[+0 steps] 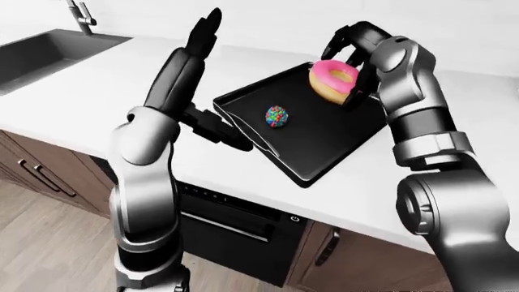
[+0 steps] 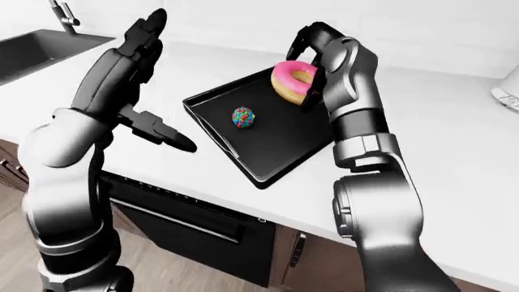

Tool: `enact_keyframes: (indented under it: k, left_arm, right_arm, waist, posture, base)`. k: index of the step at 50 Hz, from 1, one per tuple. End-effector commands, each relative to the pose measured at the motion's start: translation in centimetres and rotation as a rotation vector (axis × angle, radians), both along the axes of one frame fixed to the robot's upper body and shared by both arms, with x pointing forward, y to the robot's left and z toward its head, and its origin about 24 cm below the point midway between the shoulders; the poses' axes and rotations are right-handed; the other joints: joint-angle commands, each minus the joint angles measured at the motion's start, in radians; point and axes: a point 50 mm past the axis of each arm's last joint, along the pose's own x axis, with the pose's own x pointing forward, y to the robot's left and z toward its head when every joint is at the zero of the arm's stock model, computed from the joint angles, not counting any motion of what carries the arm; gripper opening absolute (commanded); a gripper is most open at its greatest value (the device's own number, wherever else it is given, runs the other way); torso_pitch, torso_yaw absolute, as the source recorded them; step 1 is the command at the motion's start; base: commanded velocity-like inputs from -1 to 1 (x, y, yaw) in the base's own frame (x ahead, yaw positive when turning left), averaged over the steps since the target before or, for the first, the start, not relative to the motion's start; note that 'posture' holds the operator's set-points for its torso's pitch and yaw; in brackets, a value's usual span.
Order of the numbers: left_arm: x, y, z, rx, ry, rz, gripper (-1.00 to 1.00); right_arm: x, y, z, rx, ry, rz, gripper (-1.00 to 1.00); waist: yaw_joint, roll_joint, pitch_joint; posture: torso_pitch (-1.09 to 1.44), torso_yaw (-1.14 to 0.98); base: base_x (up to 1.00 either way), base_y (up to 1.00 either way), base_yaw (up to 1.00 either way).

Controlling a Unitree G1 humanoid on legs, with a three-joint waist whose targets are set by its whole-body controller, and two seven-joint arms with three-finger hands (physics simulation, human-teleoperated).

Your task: Move the dessert items from the plate to the tray.

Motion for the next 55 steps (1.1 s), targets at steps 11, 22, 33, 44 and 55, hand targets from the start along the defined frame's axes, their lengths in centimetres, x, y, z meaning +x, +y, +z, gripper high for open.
enact_keyframes:
  k: [11, 22, 33, 44, 55]
  left_arm:
    - [-2.9, 1.5, 0.2, -0.011, -0.052, -0.015, 1.00]
    - [-2.7, 2.4, -0.4, -0.029, -0.041, -0.001, 1.00]
    - [-2.3, 2.6, -0.9, -0.038, -0.037, 0.003, 1.00]
    - [-2.0, 3.1, -1.3, -0.039, -0.038, 0.020, 1.00]
    - [-2.2, 2.7, -0.2, -0.030, -0.053, 0.021, 1.00]
  right_arm:
    - [0.5, 0.9, 2.4, -0.006, -0.140, -0.029, -0.98]
    - [1.0, 0.4, -0.7, -0.031, -0.063, -0.066, -0.98]
    - [1.0, 0.8, -1.5, -0.055, -0.030, -0.036, 0.19]
    - [0.9, 1.6, -1.9, -0.062, 0.018, 0.024, 0.93]
    - [-2.5, 0.4, 4.4, -0.129, -0.014, 0.090, 1.00]
  waist:
    - [0.006, -0.006, -0.035]
    - [0.009, -0.003, -0.041]
    - [0.008, 0.001, -0.045]
    - [0.006, 0.003, -0.051]
    - [0.009, -0.001, -0.041]
  posture:
    - [0.00, 0.00]
    - [0.00, 0.00]
    - [0.00, 0.00]
    - [0.00, 0.00]
    - [0.00, 0.00]
  base:
    - [0.00, 0.00, 0.00]
    - [0.00, 0.00, 0.00]
    - [0.00, 0.00, 0.00]
    - [0.00, 0.00, 0.00]
    - [0.00, 0.00, 0.00]
